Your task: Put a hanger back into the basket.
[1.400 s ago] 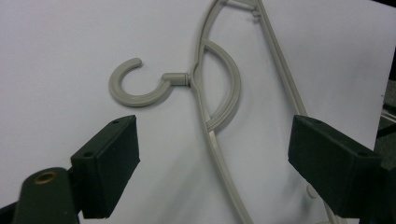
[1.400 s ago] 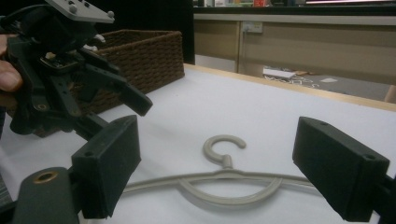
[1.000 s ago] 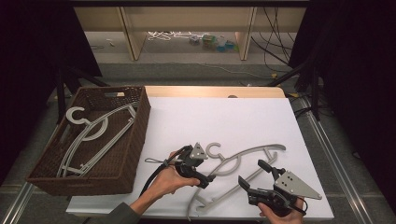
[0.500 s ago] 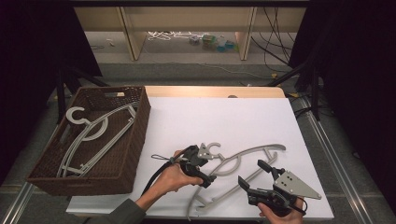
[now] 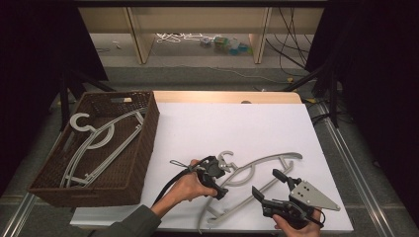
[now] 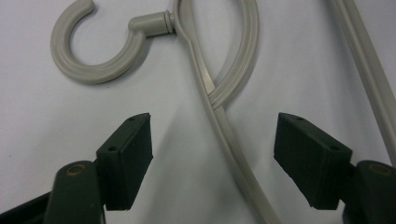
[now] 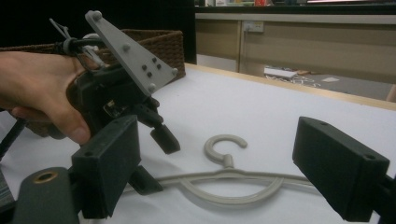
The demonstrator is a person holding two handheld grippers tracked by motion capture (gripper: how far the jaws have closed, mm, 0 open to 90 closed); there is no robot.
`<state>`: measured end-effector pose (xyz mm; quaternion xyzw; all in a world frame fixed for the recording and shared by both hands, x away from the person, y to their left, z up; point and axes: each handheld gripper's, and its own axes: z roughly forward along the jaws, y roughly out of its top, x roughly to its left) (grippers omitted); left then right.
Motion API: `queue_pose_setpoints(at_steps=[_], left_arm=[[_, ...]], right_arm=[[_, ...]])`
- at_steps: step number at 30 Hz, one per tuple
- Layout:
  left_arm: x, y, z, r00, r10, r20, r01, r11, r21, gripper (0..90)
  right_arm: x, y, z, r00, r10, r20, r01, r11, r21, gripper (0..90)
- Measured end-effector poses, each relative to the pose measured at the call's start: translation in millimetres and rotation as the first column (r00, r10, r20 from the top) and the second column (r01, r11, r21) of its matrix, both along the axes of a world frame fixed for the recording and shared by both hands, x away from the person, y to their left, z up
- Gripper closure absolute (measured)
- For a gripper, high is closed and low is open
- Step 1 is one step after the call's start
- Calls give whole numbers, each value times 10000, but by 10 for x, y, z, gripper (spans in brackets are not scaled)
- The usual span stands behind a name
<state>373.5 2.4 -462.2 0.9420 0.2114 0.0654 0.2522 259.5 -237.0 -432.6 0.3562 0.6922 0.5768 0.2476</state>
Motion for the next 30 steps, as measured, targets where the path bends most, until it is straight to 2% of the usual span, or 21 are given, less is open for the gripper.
queue_pose_setpoints(at_steps=[6, 8, 10, 11, 13, 15, 16, 18, 23, 25, 27, 28, 30], left_arm=[[28, -41, -35, 9998, -200, -75, 201, 9996, 210, 390], [37, -50, -65, 9994, -244, -227, 252, 9990, 357, 435], [51, -47, -63, 9989, -275, -381, 287, 9991, 327, 463], [54, -45, -62, 9986, -284, -437, 298, 9991, 312, 482], [58, -50, -64, 9981, -243, -559, 257, 9993, 254, 500], [71, -50, -50, 9970, -244, -728, 272, 9989, 385, 539], [87, -49, -48, 9967, -272, -769, 305, 9986, 421, 561], [114, -49, -40, 9954, -244, -923, 288, 9985, 468, 585], [180, -51, -26, 9944, -96, -1056, 163, 9979, 625, 708], [188, -66, -21, 9939, -89, -1096, 171, 9971, 736, 716], [205, -74, -5, 9931, -162, -1160, 281, 9944, 1015, 718], [204, -85, -17, 9930, 6, -1181, 92, 9965, 830, 721], [224, -75, -9, 9920, 0, -1265, 115, 9959, 900, 728]], right_arm=[[1, 6, -2, 10000, -34, 65, 33, 10000, 75, 160], [-2, -1, 1, 10000, -4, -12, 4, 10000, -7, 159], [-4, 4, 1, 10000, -59, 19, 59, 10000, 40, 160], [-6, -2, 5, 9999, -106, 35, 106, 9999, -90, 159], [0, -1, 0, 10000, 4, 5, -4, 10000, -13, 159], [-1, 6, -1, 10000, -22, 50, 22, 10000, 51, 159], [-7, -4, 7, 9999, -94, 39, 94, 9998, -162, 160], [-9, -4, 6, 9999, -108, 38, 109, 9998, -140, 159], [-10, -5, 7, 10000, -97, 24, 97, 9998, -152, 159], [-10, -5, 8, 10000, -86, 29, 87, 9998, -161, 160], [-10, -4, 8, 10000, -80, 34, 81, 9998, -166, 160], [-10, -4, 8, 10000, -88, 24, 88, 9998, -161, 160], [-11, -4, 8, 10000, -81, 30, 82, 9998, -167, 160]])
